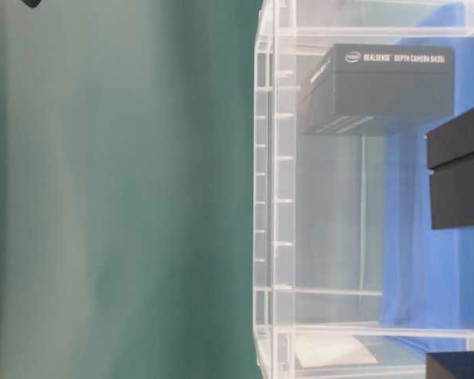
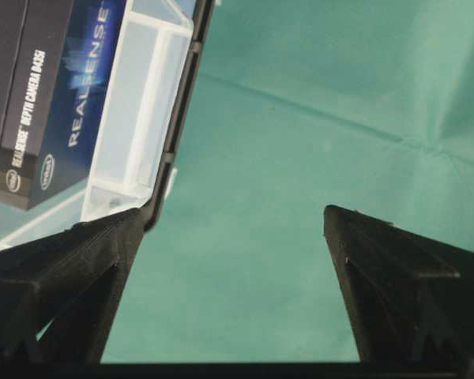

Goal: Take out the box from the case.
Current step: 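Open the left gripper and withdraw it to the upper left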

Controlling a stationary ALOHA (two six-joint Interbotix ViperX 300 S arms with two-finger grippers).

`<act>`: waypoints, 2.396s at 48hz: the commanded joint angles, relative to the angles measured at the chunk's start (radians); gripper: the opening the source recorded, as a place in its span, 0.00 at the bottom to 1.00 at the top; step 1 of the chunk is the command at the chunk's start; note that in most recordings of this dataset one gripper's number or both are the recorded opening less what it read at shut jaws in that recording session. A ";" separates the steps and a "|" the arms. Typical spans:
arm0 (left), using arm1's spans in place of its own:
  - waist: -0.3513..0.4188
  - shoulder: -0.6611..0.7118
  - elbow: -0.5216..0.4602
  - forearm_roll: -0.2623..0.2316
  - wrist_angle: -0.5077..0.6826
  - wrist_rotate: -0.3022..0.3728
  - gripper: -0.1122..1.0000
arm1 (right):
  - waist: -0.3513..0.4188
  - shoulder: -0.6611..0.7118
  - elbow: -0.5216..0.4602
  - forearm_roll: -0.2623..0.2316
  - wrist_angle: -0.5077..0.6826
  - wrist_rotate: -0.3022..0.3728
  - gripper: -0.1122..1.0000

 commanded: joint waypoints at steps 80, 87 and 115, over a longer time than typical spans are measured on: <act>0.150 -0.371 0.359 0.006 0.124 0.086 0.91 | 0.002 -0.005 -0.015 -0.003 0.018 0.003 0.94; 0.278 -0.371 0.360 0.006 0.130 0.224 0.91 | 0.002 -0.005 -0.018 -0.003 0.020 0.006 0.94; 0.643 -0.371 0.379 0.005 0.100 0.588 0.91 | 0.003 -0.005 -0.023 -0.003 0.057 0.026 0.94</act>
